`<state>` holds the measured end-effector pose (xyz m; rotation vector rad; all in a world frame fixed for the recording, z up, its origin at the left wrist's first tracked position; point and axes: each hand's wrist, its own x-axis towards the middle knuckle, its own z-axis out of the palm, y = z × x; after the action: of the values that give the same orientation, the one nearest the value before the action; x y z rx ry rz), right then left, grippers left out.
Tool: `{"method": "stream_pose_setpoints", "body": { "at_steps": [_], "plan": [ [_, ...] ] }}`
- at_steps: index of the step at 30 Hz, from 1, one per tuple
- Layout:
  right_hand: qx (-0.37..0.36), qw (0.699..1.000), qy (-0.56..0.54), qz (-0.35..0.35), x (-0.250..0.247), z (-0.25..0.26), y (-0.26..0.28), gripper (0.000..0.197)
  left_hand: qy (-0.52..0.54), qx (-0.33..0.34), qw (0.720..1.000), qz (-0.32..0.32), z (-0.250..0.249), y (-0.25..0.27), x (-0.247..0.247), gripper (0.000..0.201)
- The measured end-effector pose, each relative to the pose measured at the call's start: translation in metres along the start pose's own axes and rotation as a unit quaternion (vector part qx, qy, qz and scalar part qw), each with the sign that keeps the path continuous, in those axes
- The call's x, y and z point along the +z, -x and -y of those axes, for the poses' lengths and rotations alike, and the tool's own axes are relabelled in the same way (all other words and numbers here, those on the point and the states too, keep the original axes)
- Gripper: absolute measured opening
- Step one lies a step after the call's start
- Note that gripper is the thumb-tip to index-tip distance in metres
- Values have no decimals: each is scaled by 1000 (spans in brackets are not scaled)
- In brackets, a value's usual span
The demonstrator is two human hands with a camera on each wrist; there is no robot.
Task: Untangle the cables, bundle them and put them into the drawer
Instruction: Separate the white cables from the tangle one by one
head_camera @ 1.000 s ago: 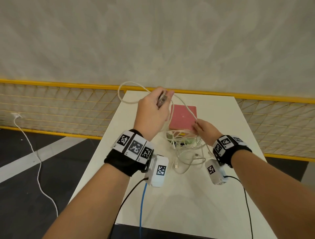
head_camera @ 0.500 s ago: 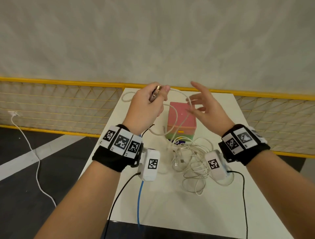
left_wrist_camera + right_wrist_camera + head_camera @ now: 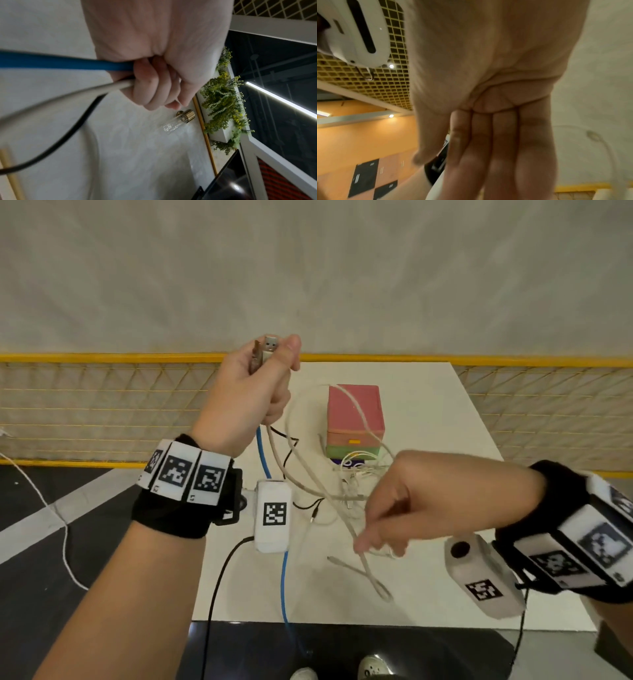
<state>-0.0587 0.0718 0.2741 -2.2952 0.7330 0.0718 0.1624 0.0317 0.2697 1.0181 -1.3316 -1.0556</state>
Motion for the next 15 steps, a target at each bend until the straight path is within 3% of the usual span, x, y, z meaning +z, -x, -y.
{"method": "stream_pose_setpoints", "body": {
  "at_steps": [2,4,5,6,9,13,15],
  "plan": [
    [-21,992,8,-126,-2,1,-5,39,21,-15,998,52,-3,7,5,34],
    [-46,963,3,-264,-3,-5,-15,33,39,-21,994,105,-5,14,13,38],
    [-46,954,3,-297,-2,-9,-20,30,50,-22,991,125,-6,17,18,40],
    [-45,954,2,-298,0,-13,-27,32,62,-23,988,139,-7,20,23,40],
    [-60,975,-84,-197,19,-20,-49,41,92,-26,985,146,-8,25,36,41],
    [-62,976,-138,-156,62,-21,-69,18,108,-16,988,113,-13,26,39,43],
    [-54,974,-159,-154,87,-30,-71,17,126,-3,988,90,-18,26,32,43]
  ]
}}
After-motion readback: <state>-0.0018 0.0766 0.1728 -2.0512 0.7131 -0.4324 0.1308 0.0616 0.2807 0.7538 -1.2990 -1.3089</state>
